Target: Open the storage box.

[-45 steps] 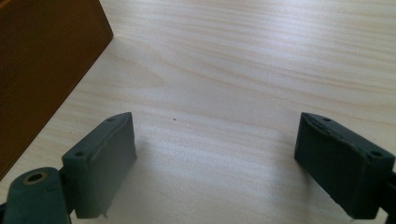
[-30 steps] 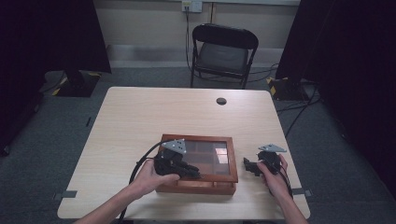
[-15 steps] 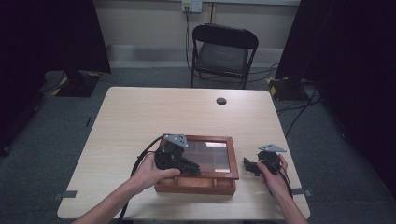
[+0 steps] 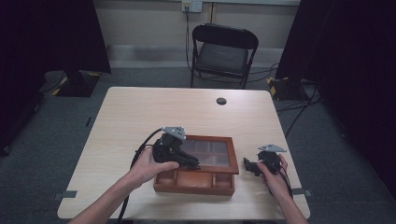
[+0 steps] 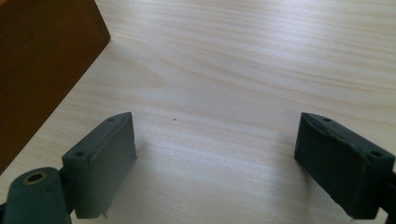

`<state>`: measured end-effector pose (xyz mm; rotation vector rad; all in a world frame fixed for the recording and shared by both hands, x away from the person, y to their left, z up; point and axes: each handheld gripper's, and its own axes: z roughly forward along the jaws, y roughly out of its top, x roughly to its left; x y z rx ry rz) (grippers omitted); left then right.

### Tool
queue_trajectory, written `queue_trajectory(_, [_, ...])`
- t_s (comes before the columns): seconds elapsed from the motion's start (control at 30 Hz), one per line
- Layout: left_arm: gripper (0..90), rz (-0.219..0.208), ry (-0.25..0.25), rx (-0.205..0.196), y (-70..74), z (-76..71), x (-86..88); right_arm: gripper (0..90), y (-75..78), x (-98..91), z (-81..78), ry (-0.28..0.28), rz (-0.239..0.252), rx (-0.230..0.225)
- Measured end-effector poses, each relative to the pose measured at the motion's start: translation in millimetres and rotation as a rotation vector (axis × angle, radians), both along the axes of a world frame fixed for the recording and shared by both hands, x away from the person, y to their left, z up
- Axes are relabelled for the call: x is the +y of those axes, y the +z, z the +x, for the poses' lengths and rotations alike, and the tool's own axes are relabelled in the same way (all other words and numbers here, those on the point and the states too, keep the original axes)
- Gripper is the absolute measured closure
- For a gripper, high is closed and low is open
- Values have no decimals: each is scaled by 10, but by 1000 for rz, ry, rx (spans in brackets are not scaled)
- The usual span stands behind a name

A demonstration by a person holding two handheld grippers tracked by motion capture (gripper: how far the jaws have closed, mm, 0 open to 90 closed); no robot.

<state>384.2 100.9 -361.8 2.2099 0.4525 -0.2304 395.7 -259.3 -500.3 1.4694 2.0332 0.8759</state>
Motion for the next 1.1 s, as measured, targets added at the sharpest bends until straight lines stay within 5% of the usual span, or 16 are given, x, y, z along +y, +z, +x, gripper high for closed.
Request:
queue_trajectory(0.5, [813,22,-16,9,38,38,-16,116,0,0,0,0,0,0])
queue_trajectory(1.1, [813,-16,5,10,176,132,-3,116,0,0,0,0,0,0])
